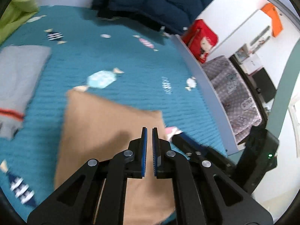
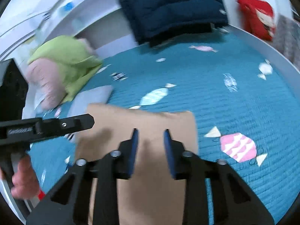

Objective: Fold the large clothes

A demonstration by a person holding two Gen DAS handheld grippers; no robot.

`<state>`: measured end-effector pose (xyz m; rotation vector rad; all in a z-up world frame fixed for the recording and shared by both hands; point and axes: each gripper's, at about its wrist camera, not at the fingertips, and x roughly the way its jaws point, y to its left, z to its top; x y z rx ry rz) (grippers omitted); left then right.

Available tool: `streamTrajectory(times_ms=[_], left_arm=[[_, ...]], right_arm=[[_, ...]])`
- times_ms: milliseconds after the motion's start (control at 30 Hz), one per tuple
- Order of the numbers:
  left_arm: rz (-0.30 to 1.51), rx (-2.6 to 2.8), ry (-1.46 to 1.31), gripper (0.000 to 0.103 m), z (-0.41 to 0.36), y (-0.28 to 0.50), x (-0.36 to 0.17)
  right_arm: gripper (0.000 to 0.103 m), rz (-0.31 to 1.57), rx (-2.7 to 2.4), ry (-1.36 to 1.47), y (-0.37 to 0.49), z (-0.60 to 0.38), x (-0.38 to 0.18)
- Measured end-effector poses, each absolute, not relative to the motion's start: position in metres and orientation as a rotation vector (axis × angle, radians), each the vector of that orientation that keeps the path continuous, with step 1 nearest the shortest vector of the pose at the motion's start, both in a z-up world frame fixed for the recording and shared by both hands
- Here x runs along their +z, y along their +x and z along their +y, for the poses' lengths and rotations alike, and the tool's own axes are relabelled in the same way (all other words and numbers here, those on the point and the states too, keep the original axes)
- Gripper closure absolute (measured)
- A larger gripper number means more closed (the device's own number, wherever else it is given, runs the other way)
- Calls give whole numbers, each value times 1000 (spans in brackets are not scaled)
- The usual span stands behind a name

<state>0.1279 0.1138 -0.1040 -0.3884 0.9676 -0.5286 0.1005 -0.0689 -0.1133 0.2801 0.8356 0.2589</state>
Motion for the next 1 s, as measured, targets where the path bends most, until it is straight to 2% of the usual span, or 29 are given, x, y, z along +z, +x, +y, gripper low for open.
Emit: streamTrajectory(times_ms=[100, 233, 500, 633, 800, 933, 1000], left_arm=[[987, -382, -307, 99, 106, 145, -139], [1040, -264, -400, 101, 137, 152, -187], [954, -142, -416, 101, 177, 156, -217], [941, -206, -546, 100, 197, 161, -244], [943, -195, -448, 101, 186, 156, -229], [887, -198, -267, 100, 162, 151, -188], [871, -242, -274, 100, 154, 160, -179]], right_arm=[[89, 823, 211, 281, 109, -65, -128], [89, 837, 275, 236, 121, -40, -138], [89, 873, 280, 47, 151, 28, -181], [91, 841, 235, 19, 150, 34, -200], [91, 877, 257, 25, 151, 28, -184], [88, 863, 298, 104, 156, 13, -161], [88, 859, 315, 131, 164, 10, -158]])
